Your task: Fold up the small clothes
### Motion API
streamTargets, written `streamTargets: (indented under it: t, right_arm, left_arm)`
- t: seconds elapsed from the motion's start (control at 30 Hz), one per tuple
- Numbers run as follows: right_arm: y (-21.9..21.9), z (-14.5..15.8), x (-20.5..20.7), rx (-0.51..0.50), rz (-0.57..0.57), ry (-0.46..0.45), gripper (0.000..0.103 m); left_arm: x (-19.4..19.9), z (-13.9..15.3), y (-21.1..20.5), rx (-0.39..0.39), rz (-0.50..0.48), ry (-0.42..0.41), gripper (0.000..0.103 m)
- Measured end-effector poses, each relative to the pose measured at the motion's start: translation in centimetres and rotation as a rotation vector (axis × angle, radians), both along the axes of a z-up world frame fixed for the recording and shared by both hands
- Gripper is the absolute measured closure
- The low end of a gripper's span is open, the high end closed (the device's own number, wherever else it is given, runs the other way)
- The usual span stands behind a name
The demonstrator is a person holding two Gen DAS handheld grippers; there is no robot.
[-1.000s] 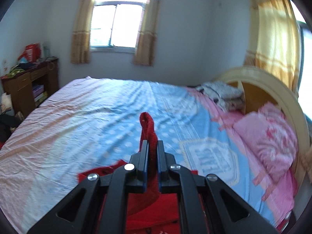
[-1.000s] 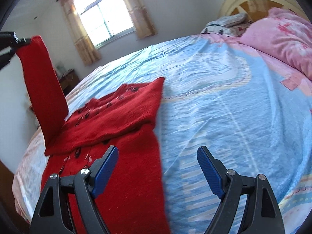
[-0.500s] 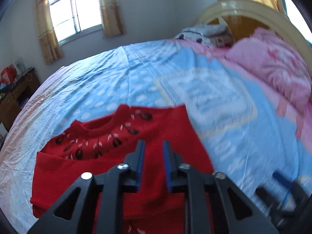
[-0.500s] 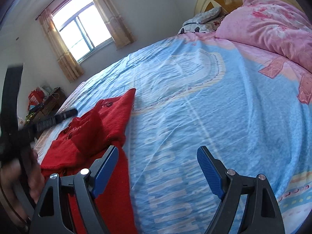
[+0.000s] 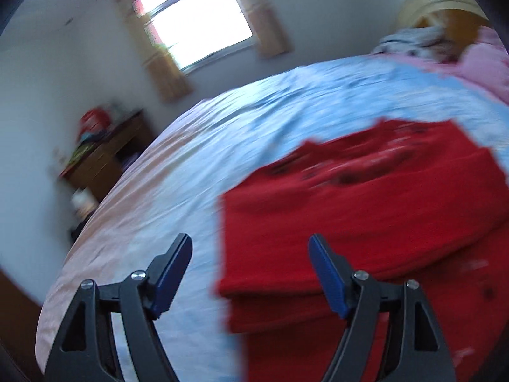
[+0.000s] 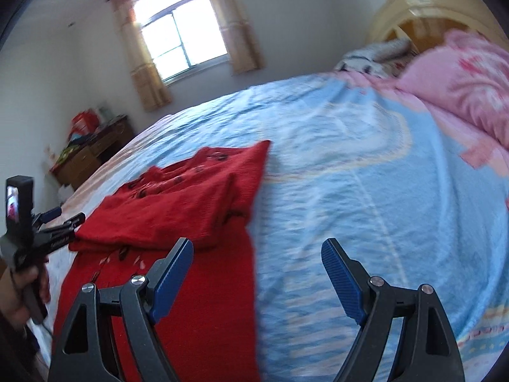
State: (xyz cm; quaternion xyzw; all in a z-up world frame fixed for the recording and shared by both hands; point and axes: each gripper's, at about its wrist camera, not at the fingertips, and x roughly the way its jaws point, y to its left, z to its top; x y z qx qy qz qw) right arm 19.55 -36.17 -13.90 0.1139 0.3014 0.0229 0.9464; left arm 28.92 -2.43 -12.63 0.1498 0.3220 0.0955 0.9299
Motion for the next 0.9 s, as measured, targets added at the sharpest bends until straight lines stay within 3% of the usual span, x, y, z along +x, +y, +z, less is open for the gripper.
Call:
streamTargets:
  t: [0.1,0.2,0.3,0.33,0.37,0.47,0.6,0.73,0.9]
  right_arm:
    - [1.3,0.3,1.1,0.020,0.035,0.019,0.027]
    - [3.4,0.1,2.9,-0.003,0.117,0.066,0.048]
    - [4.6,-1.2,4.8,-0.039,0.114,0.144,0.052]
    - [4.7,-1.8,5.5,-0.038,0.105,0.171,0.057]
    - [4.7,-2.3,6.1,-0.037,0.099,0.192,0.074]
    - [4.5,-2.8,6.8,-0.044,0.089,0.205,0.094]
    - [4.4,-1.5,6.0,-0.072,0.064,0.169,0.094]
    - [4.3,-2.8,6.6,-0.111,0.019,0.242,0.095]
    - [5.6,-2.0,5.8,-0.192,0.009,0.217,0.093]
  left_arm:
    - [1.1,-1.7,3.1,-0.041,0.060,0.053,0.024]
    - [1.2,-3.1,3.7,-0.072,0.067,0.064,0.022]
    - [1.2,-3.1,2.8,-0.046,0.073,0.048,0.020]
    - [1.0,-3.2,2.9,-0.040,0.076,0.049,0.020]
    - [1.0,-3.2,3.1,-0.043,0.082,0.047,0.018]
    - [0.8,-3.4,4.1,-0.094,0.078,0.036,0.017]
    - [0.4,-3.5,5.6,-0.188,0.078,0.038,0.006]
    - [0.7,-3.7,6.3,-0.250,0.079,0.068,0.005]
    - [0.1,-3.8,6.6,-0.287,0.074,0.063,0.001]
